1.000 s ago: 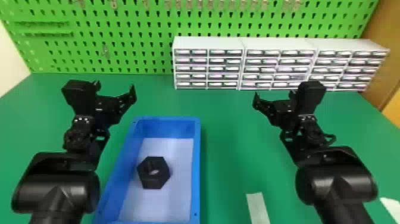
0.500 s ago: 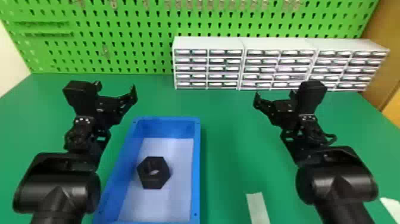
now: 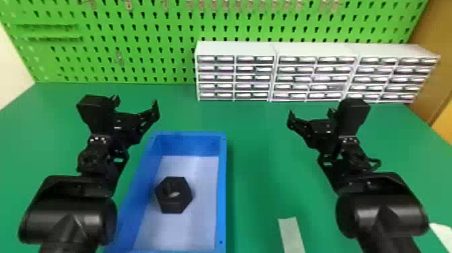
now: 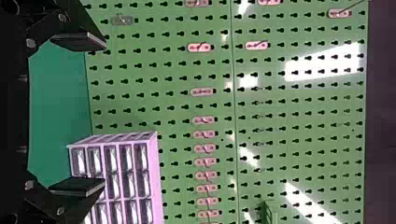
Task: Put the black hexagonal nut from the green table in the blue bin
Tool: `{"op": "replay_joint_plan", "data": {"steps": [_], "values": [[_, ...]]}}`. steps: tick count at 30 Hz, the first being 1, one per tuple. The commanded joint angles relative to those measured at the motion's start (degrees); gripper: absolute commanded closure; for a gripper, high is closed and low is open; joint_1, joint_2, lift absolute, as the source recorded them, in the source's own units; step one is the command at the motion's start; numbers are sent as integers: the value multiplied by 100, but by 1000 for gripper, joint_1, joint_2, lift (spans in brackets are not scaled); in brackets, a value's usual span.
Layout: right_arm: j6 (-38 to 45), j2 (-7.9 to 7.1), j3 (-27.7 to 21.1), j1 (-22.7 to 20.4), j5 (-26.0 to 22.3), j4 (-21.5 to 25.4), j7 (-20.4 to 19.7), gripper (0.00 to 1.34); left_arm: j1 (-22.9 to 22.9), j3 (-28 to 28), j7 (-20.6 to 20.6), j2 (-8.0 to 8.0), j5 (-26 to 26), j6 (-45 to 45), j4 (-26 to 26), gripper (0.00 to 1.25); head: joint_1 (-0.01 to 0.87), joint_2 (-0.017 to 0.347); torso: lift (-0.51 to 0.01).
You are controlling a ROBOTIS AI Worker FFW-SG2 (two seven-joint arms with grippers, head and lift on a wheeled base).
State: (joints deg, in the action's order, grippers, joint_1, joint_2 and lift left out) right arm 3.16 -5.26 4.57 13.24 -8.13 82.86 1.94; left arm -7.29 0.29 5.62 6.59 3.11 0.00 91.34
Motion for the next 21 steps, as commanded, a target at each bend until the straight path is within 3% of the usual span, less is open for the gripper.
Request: {"op": "replay_joint_plan", "data": {"steps": [1,21], "values": [[0,-1,-9,-14,-13,20,0,68,8,-12,0,0,-3,0,-2,242,686,52,-97],[141,131,-202,-287,66,257,0,68,175,59,0,-61,129,-18,-20,242,686,52,-97]]}}
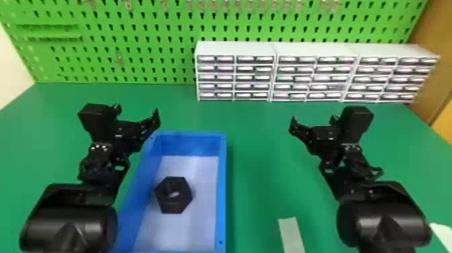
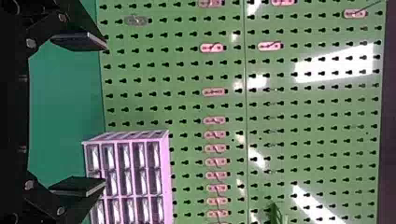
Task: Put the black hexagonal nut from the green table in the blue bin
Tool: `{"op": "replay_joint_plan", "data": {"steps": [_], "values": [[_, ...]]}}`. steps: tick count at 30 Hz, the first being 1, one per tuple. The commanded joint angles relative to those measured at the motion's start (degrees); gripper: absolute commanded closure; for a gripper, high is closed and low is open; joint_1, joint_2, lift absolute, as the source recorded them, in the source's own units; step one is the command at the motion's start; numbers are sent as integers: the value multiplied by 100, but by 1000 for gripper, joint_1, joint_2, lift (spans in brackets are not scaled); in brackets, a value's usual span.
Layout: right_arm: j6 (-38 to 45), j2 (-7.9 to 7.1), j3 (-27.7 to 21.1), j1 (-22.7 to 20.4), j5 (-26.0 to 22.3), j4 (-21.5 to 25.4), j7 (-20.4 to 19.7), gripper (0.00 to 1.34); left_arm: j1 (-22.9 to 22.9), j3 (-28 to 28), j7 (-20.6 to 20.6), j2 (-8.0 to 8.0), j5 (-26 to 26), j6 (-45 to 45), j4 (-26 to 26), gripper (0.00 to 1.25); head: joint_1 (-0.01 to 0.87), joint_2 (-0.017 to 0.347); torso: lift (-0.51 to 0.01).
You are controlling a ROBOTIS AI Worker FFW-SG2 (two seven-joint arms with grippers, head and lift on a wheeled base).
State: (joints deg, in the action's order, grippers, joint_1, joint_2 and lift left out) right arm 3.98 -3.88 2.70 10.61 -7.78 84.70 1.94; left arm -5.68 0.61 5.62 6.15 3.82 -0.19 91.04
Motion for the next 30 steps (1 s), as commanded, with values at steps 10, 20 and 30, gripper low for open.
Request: {"op": "replay_joint_plan", "data": {"steps": [10,20,30], "values": [[121,28,-94,-7,154,170,-1,68,50,115,0,-18,13,-34,169,243,686,52,-97],[138,-16,-68,2,233,170,-1,68,94,185,-9,-18,-110,-148,239,243,686,52,-97],[138,-51,-129,20,365,170,-1,68,111,229,-17,-18,-180,-192,239,242,686,52,-97]]}}
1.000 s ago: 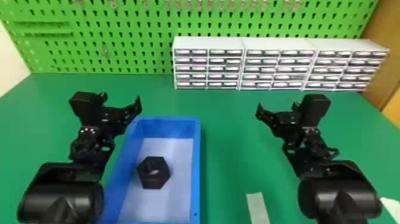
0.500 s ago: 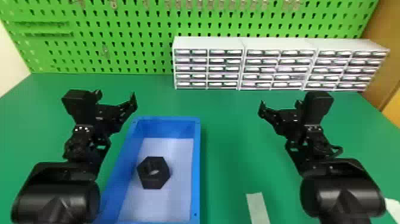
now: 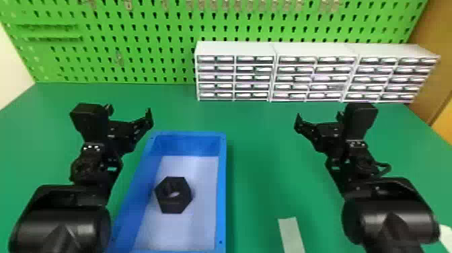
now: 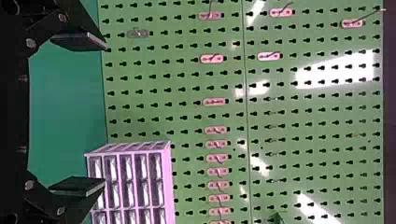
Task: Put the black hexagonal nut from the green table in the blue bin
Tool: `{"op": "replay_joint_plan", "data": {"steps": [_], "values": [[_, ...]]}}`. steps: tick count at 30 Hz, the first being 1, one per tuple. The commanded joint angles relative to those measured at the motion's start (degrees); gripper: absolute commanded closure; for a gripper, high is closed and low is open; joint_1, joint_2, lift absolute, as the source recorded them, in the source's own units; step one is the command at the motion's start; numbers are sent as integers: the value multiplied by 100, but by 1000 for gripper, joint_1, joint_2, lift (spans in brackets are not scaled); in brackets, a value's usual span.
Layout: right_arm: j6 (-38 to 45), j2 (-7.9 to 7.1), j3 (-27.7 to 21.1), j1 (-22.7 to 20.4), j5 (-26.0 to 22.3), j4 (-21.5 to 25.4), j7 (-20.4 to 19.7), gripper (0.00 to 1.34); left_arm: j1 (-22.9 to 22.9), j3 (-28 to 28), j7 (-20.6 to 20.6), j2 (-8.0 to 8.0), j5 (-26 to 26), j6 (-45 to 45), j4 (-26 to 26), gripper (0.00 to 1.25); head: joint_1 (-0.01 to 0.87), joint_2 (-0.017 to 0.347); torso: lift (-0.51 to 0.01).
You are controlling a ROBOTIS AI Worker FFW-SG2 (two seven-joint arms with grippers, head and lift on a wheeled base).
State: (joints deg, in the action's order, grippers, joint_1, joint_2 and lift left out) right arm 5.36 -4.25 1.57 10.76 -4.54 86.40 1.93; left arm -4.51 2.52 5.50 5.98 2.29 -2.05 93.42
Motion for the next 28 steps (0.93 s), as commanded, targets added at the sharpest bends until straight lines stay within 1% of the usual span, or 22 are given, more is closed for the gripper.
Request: {"op": "replay_joint_plan", "data": {"steps": [1,9,28], "values": [[0,-15,-17,-4,41,0,0,68,-6,47,-23,0,-27,-6,0,242,686,52,-97],[0,-6,-34,-13,41,0,0,68,29,161,-67,0,-27,-6,0,242,686,52,-97],[-70,12,-52,-65,41,-9,0,70,47,82,-128,0,8,3,0,242,686,52,-97]]}}
